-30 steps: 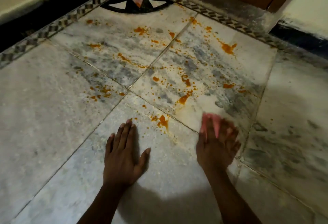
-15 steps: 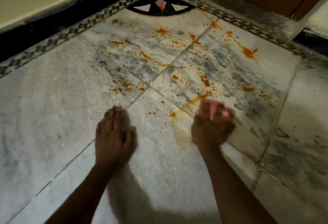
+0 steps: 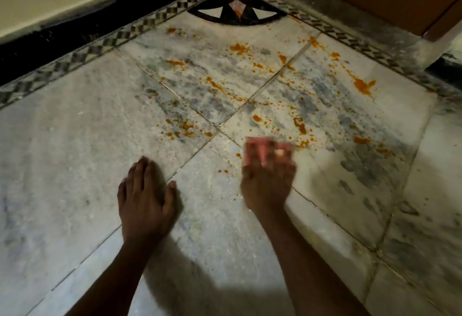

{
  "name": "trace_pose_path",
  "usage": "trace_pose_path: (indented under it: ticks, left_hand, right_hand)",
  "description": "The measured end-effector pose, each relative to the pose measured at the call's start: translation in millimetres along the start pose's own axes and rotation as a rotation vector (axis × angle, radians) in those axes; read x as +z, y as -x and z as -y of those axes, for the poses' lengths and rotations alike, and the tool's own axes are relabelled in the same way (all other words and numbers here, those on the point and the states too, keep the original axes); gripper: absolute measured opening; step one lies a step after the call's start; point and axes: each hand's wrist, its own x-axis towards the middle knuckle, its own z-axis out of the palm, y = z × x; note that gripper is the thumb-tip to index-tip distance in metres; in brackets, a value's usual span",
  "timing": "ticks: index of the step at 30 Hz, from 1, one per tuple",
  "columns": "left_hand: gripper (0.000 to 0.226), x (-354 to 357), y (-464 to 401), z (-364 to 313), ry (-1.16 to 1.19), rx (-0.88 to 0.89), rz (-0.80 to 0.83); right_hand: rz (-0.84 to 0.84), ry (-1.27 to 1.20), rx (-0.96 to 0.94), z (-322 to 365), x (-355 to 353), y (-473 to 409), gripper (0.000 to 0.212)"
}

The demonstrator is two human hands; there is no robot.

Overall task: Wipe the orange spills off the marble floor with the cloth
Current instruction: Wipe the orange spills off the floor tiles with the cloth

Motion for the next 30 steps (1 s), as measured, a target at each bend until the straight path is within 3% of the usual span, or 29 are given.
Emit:
trace_pose_path:
  ticks: [3, 5, 8, 10, 12, 15, 17, 19, 21, 23, 25, 26, 30]
  left_hand:
    - [0.075, -2, 0, -2, 0.000, -0.009, -0.009]
    - [0.076, -4, -2, -2, -0.013, -0.013, 0.000]
    - [0.075, -2, -2, -1, -0.017, -0.012, -0.009]
    - [0.075, 1, -2, 1, -0.029, -0.013, -0.013]
    - [0.075, 3, -3, 2, -0.032, -0.001, -0.015]
    - [0.075, 0, -3, 2, -0.038, -0.003, -0.015]
    - [0.074, -2, -3, -1, -0.029, 0.005, -0.016]
    - [0.073, -3, -4, -1, -0.025, 0.001, -0.022]
    - [0.072, -4, -3, -1, -0.018, 0.002, -0.014]
    - [0.073, -2, -2, -1, -0.028, 0.009, -0.011]
    - [0.073, 0, -2, 1, -0.035, 0.006, -0.017]
    - [0.073, 1, -2, 1, -0.033, 0.010, -0.018]
    - [0.072, -1, -1, 0, -0.028, 0.020, -0.031]
  right_hand:
    - [0.055, 0.048, -0.353, 10, -6, 56, 0.056]
    - [0.074, 0.060, -0.433, -20, -22, 102, 0.056]
    - [0.079, 0.105, -0.203, -67, -27, 81, 0.056]
    - [0.000, 0.061, 0.032, -55, -16, 30, 0.060]
    - [0.000, 0.043, 0.050, -17, -5, -8, 0.061]
    - [0.035, 0.050, -0.246, 25, 0, 18, 0.057]
    - [0.084, 0.072, -0.469, 9, -11, 77, 0.056]
    - [0.120, 0.054, -0.547, -33, -28, 121, 0.053]
    - [0.154, 0.107, -0.402, -83, -38, 117, 0.053]
    - [0.080, 0.099, -0.064, -103, -33, 79, 0.054]
    - [-0.023, 0.050, 0.151, -86, -17, 31, 0.056]
    - [-0.036, 0.038, 0.155, -65, -12, 15, 0.056]
    - [0.032, 0.060, -0.296, -16, -11, 77, 0.053]
